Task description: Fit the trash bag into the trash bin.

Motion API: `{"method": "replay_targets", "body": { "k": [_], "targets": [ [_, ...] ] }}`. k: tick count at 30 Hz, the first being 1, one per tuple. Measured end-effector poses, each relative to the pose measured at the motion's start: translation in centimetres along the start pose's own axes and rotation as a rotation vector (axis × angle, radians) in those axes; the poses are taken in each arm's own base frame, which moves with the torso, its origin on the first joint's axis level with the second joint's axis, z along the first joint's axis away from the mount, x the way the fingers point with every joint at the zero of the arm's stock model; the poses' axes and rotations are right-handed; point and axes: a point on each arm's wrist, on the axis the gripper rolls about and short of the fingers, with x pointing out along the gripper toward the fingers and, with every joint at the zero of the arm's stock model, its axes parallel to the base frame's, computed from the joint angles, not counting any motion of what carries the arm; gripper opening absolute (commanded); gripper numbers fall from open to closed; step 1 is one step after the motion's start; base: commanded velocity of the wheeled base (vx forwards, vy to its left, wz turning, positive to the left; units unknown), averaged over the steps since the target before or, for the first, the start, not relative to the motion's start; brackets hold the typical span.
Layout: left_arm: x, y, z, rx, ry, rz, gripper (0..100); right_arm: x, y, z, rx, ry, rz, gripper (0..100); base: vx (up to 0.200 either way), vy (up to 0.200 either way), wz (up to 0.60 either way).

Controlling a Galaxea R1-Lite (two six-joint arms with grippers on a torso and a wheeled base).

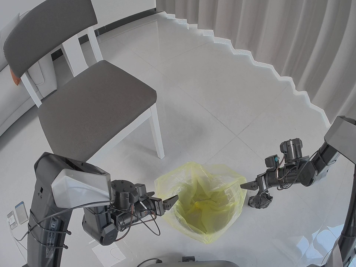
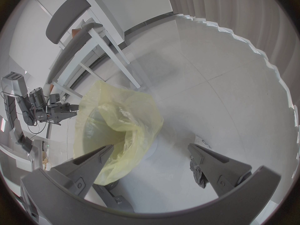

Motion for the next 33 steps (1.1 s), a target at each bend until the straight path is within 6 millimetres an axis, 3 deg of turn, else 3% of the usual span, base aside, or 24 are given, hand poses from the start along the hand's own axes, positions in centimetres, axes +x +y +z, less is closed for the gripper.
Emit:
{"method": "replay_targets", "body": {
  "k": [2,3,20,21,33],
  "targets": [
    [0.0,-0.1,0.0,0.000,0.001,-0.010,100,0.7,-0.2,0.0,0.000,0.003,0.002,100,0.000,0.000,0.00],
    [0.0,-0.1,0.0,-0.001,0.001,-0.011,100,0.9,-0.3,0.0,0.001,0.005,0.003,0,0.000,0.000,0.00],
    [-0.1,0.2,-0.5,-0.007,0.020,-0.002,100,1.9,-0.9,-0.9,0.025,0.027,0.036,0,0.000,0.000,0.00],
    [-0.1,0.2,-0.6,-0.007,0.022,-0.001,0,1.9,-0.9,-0.9,0.025,0.027,0.036,0,0.000,0.000,0.00],
    [0.2,0.8,-1.4,-0.016,0.046,0.017,0,1.8,-1.0,-1.2,0.031,0.033,0.033,0,0.000,0.000,0.00]
  ]
}}
